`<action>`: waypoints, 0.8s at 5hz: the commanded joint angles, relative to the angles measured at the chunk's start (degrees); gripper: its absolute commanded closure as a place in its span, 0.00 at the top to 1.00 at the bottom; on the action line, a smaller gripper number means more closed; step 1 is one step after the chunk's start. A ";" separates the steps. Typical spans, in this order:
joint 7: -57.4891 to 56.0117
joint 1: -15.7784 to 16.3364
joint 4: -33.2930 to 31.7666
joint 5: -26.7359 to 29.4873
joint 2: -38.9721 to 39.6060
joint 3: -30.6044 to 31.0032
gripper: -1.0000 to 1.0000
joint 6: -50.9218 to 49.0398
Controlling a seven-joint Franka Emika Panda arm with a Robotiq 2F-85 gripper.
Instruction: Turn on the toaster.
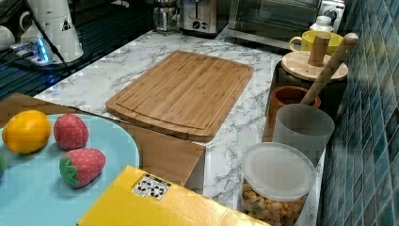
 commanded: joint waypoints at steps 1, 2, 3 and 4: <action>-7.18 5.69 -5.84 4.79 -4.46 3.68 0.00 2.47; -8.64 6.16 -6.43 8.29 -5.69 4.88 0.00 3.42; -7.33 5.79 -6.43 10.39 -5.63 6.26 0.00 5.68; -4.19 5.76 -5.27 9.39 -3.61 6.27 0.00 7.68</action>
